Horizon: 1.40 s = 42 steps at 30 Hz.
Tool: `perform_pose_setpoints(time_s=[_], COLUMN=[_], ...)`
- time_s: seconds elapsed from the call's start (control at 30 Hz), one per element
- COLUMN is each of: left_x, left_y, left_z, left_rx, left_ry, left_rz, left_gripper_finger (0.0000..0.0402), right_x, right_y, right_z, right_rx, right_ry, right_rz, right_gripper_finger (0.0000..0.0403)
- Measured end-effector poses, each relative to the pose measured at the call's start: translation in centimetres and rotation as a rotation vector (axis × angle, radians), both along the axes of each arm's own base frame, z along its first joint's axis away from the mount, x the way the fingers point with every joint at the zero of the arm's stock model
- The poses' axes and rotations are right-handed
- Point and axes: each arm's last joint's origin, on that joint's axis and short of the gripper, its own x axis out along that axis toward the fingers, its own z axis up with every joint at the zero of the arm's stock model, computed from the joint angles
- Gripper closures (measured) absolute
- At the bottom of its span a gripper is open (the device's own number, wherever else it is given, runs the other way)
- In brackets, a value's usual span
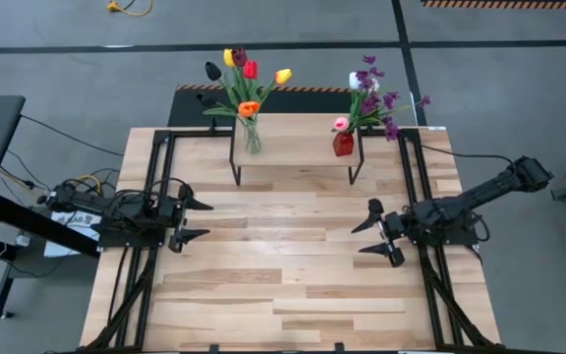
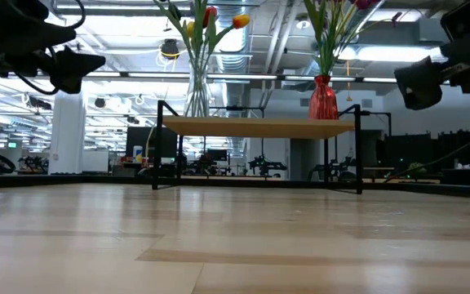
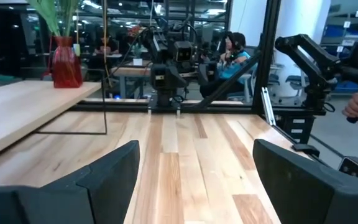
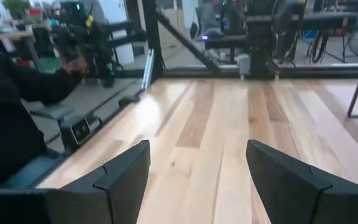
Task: Pick and place flowers into a vace then onto a shelf
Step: Return to Home Position
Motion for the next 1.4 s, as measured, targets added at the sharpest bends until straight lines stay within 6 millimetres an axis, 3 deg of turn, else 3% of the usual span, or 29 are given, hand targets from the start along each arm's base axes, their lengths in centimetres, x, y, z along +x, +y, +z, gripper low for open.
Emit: perform_pose_setpoints(time_s=[1.4], left_x=[0.02], left_y=[-0.08], left_z=[-0.12], left_rx=[0.019], left_ry=[0.004], left_rz=[-0.012], left_gripper_finger=[0.0099], right_x=[-0.02], right_y=[0.00], right_z=[-0.20], right_rx=[-0.016], right_ry=[0.018], right_rz=[0.002], right_gripper_finger=[0.0143])
